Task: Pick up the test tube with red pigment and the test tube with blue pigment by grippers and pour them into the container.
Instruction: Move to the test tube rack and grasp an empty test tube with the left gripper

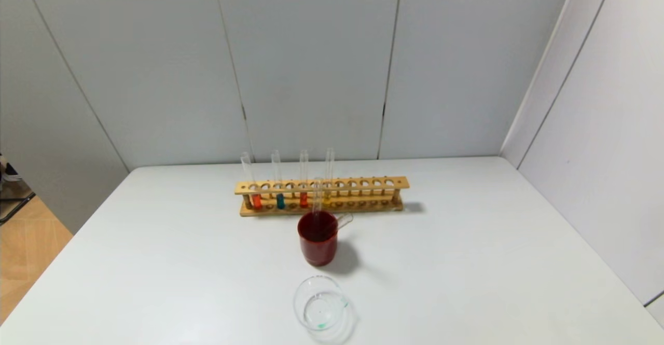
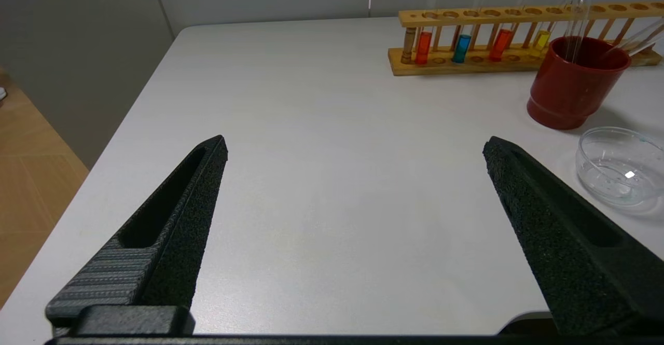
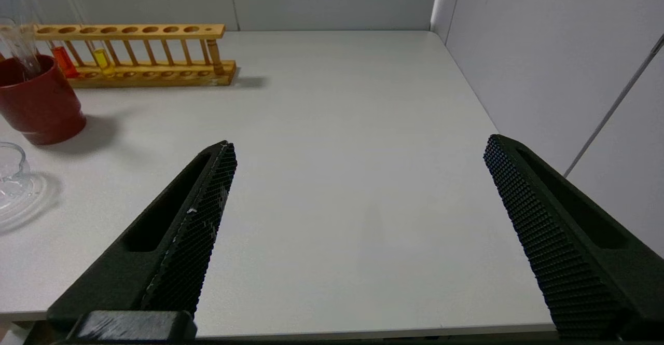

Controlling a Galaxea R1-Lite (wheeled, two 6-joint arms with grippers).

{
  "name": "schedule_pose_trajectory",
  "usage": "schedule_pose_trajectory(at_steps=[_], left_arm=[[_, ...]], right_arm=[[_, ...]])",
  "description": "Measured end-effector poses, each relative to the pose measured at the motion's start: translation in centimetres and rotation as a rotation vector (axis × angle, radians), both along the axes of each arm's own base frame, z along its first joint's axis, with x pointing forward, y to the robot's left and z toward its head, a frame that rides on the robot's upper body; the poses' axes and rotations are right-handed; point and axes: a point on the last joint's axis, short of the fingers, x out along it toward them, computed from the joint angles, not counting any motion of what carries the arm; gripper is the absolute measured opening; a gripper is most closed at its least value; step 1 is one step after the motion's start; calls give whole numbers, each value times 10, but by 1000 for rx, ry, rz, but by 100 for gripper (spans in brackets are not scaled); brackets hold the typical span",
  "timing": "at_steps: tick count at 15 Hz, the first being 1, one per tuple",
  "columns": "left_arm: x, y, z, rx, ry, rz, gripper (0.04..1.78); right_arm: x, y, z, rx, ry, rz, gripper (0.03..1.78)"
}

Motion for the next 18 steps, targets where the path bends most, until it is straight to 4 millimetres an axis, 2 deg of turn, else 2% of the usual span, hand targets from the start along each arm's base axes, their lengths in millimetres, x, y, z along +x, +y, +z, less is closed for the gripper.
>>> schedule_pose_trajectory(at_steps=[14, 18], left_arm=[[-1, 0, 3, 30, -17, -7, 174], [-15, -2, 35, 27, -65, -101, 174]], right_arm=[[0, 0, 0, 0, 0, 0, 174], [0, 0, 0, 0, -1, 0, 174]])
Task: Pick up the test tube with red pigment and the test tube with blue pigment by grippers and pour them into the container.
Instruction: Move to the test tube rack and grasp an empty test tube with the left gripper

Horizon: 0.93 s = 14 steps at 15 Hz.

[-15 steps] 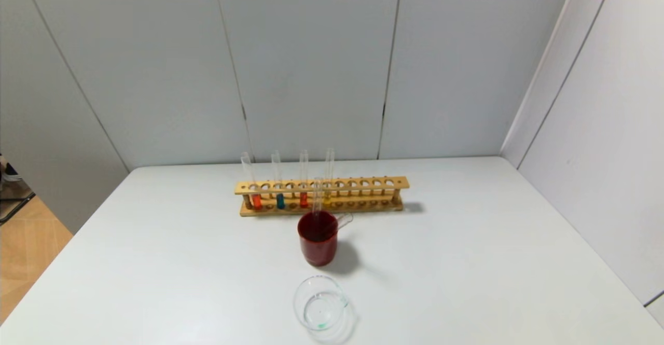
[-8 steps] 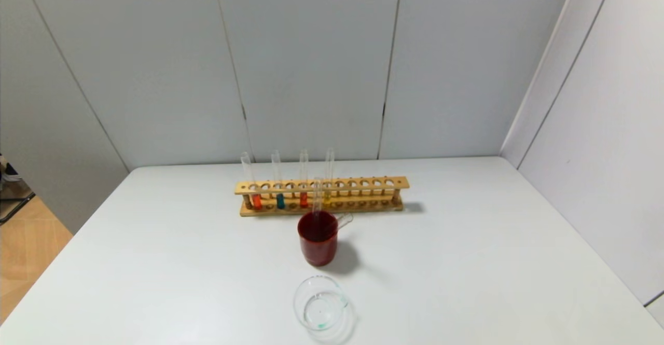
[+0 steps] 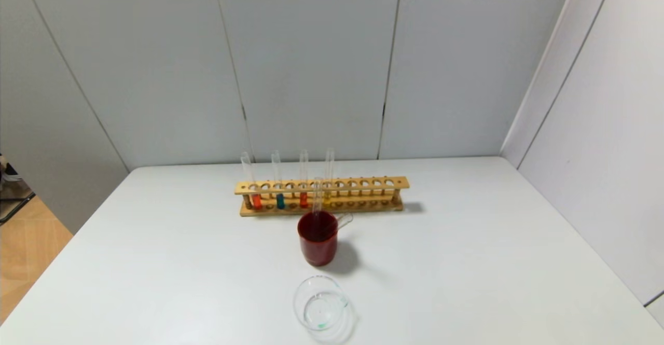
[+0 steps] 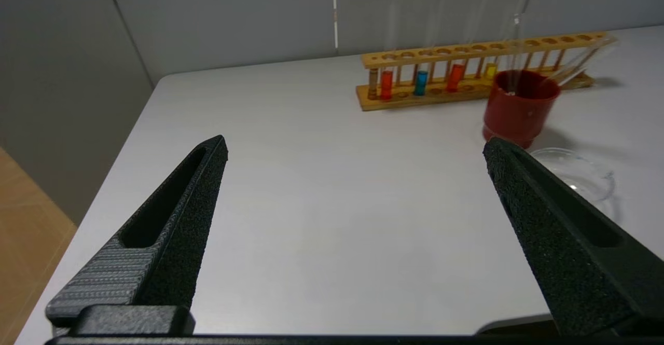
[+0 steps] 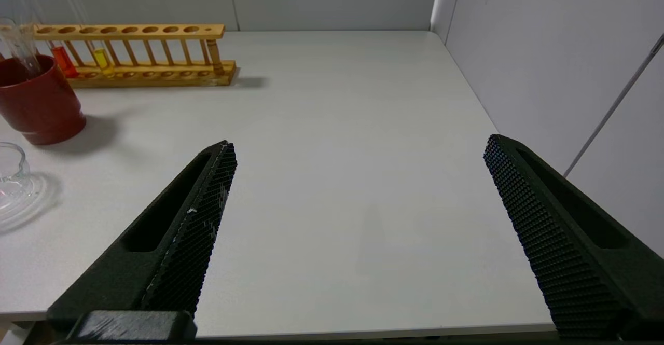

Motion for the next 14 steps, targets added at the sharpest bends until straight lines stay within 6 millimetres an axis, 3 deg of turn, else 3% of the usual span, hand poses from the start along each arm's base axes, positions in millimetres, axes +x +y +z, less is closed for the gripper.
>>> schedule_pose_trajectory(at_steps=[3, 6, 10, 14], left_arm=[[-4, -2, 29, 1, 49, -73, 174], [14, -2, 74, 0, 58, -115, 174], [76, -3, 126, -14, 85, -147, 174], [155, -8, 144, -20, 91, -187, 174]], right_arm=[[0, 0, 0, 0, 0, 0, 174], [0, 0, 0, 0, 0, 0, 174], [0, 0, 0, 0, 0, 0, 174], [0, 0, 0, 0, 1, 0, 174]])
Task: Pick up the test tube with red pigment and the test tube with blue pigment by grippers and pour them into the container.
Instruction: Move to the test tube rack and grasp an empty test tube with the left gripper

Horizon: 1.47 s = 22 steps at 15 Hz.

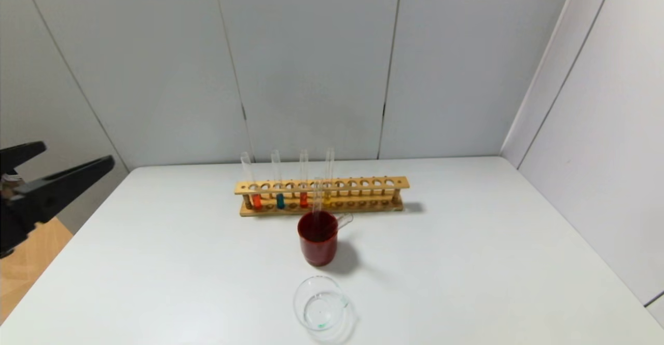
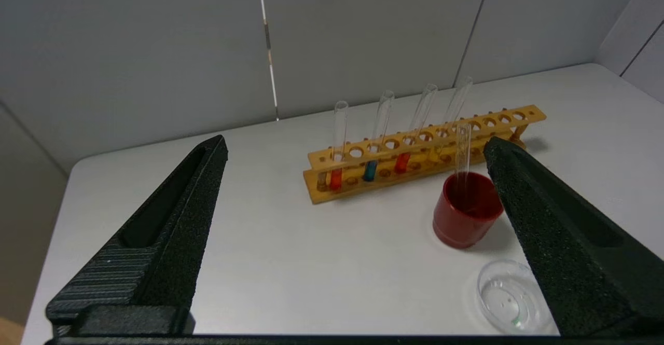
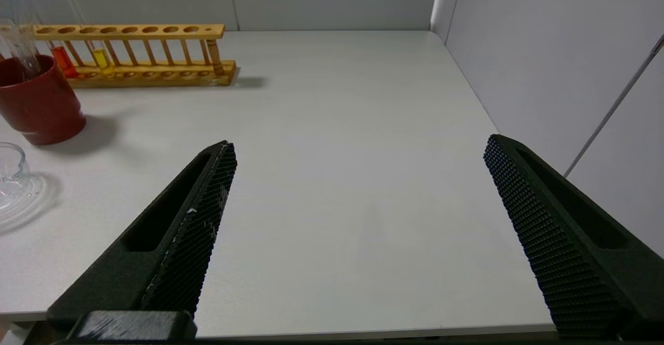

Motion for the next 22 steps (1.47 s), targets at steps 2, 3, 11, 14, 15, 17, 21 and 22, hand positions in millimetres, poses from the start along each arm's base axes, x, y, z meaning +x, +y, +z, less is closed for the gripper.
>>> schedule_pose_trajectory(at_steps=[2, 3, 11, 14, 15, 17, 21, 22], left_arm=[[32, -6, -4, -2, -5, -33, 174], [44, -10, -8, -4, -2, -52, 174], [115, -28, -66, 13, 82, -95, 174], [137, -31, -92, 8, 71, -44, 174], [144, -32, -100, 9, 59, -17, 174], [155, -35, -118, 8, 25, 12, 174], [166, -46, -146, 11, -2, -11, 174], [169, -48, -152, 15, 18, -19, 174]], right_arm=[[0, 0, 0, 0, 0, 0, 174], [0, 0, 0, 0, 0, 0, 174], [0, 0, 0, 0, 0, 0, 174], [0, 0, 0, 0, -1, 0, 174], [0, 0, 0, 0, 0, 0, 174], [0, 0, 0, 0, 0, 0, 174], [0, 0, 0, 0, 0, 0, 174], [0, 0, 0, 0, 0, 0, 174]])
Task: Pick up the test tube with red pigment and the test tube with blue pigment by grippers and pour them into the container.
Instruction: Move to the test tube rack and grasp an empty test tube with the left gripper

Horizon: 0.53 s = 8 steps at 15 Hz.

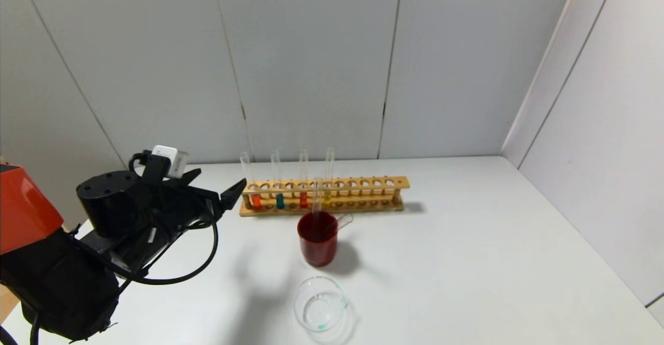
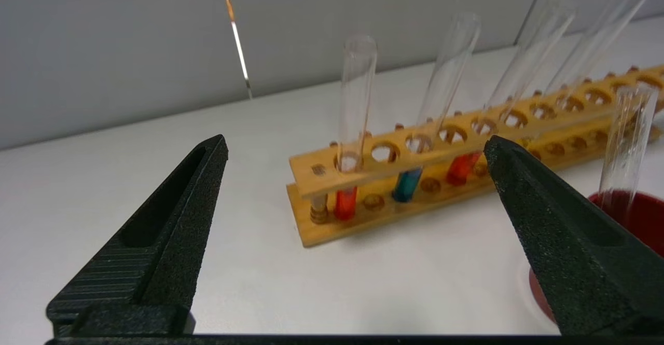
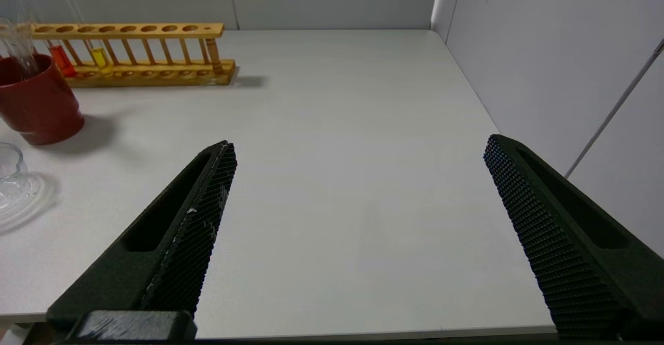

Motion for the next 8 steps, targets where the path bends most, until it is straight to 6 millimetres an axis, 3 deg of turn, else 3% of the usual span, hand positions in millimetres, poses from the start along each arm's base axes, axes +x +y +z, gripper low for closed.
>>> schedule_pose_trajectory(at_steps=[8], left_arm=[[23, -10, -23, 31, 65, -29, 174]], right_arm=[[0, 0, 0, 0, 0, -1, 174]])
